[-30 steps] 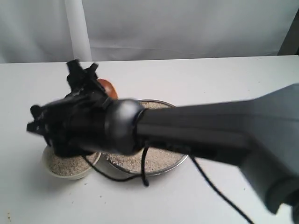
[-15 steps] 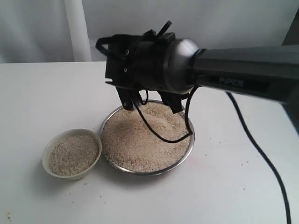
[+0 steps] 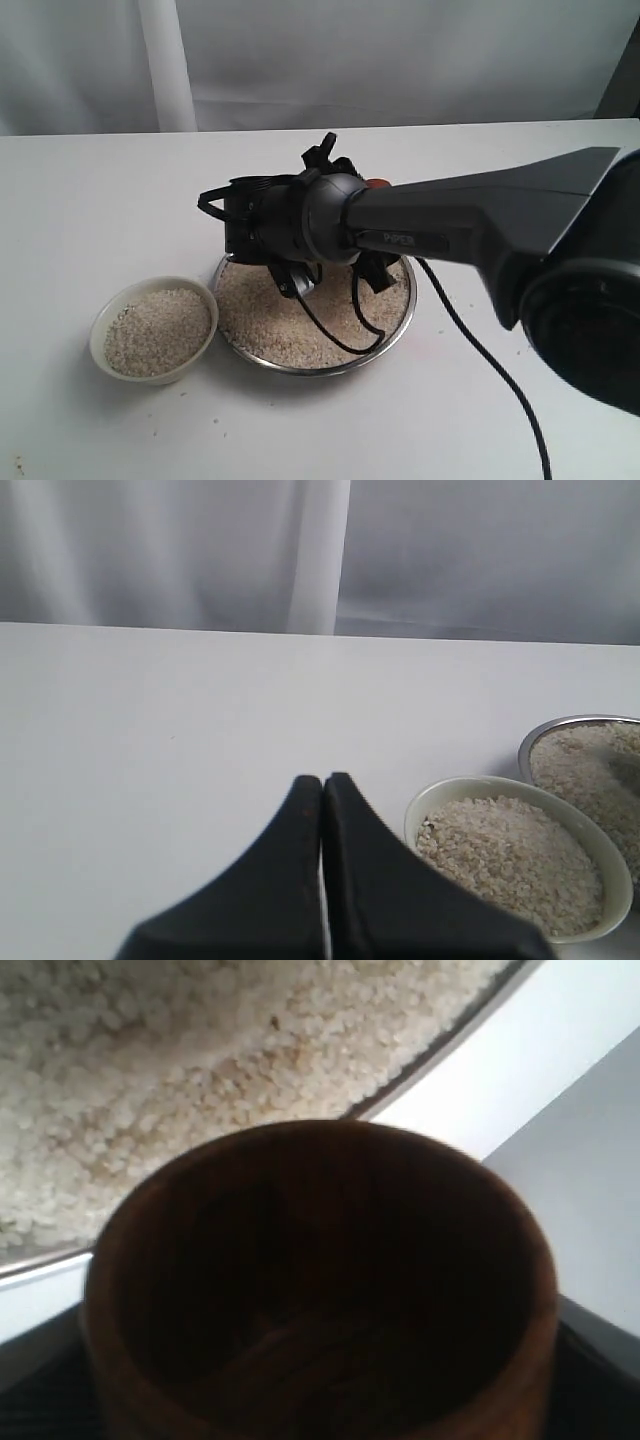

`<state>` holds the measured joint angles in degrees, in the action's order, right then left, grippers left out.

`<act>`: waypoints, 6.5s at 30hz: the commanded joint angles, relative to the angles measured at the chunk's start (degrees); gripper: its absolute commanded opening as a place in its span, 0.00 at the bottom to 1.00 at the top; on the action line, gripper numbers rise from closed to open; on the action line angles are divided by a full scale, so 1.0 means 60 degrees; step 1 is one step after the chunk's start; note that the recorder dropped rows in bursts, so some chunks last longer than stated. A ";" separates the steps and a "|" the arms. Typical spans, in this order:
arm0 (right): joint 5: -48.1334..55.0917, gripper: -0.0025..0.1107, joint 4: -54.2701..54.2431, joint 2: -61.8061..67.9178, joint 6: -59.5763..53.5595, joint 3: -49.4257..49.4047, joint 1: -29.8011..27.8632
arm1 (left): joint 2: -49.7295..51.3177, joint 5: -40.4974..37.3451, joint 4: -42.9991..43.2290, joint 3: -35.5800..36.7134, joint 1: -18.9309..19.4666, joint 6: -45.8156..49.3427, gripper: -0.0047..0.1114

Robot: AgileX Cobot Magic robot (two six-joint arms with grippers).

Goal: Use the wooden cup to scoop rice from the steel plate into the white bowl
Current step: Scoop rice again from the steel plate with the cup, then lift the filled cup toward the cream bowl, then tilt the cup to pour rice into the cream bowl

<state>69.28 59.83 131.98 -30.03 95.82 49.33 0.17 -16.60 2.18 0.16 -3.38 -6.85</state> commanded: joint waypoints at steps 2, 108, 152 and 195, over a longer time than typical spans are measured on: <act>0.0114 0.02 0.0160 0.0268 -0.0097 0.0048 -0.0030 | -0.0029 0.0040 -0.0046 -0.0027 -0.0040 -0.0007 0.04; -1.3409 0.02 -0.6727 -0.2954 0.3151 -0.5571 -0.1803 | -0.0029 0.0040 -0.0046 -0.0027 -0.0040 -0.0040 0.04; -0.3979 0.02 -0.0703 -0.1194 0.2347 0.0324 0.2435 | -0.0029 0.0040 -0.0046 -0.0027 -0.0040 -0.0022 0.04; -0.2587 0.02 0.3632 -0.0258 0.1962 0.0324 0.3347 | -0.0029 0.0040 -0.0046 -0.0027 -0.0040 -0.0015 0.04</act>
<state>53.02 78.97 130.61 -16.78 97.12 69.12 0.17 -16.60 2.18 0.16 -3.38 -6.85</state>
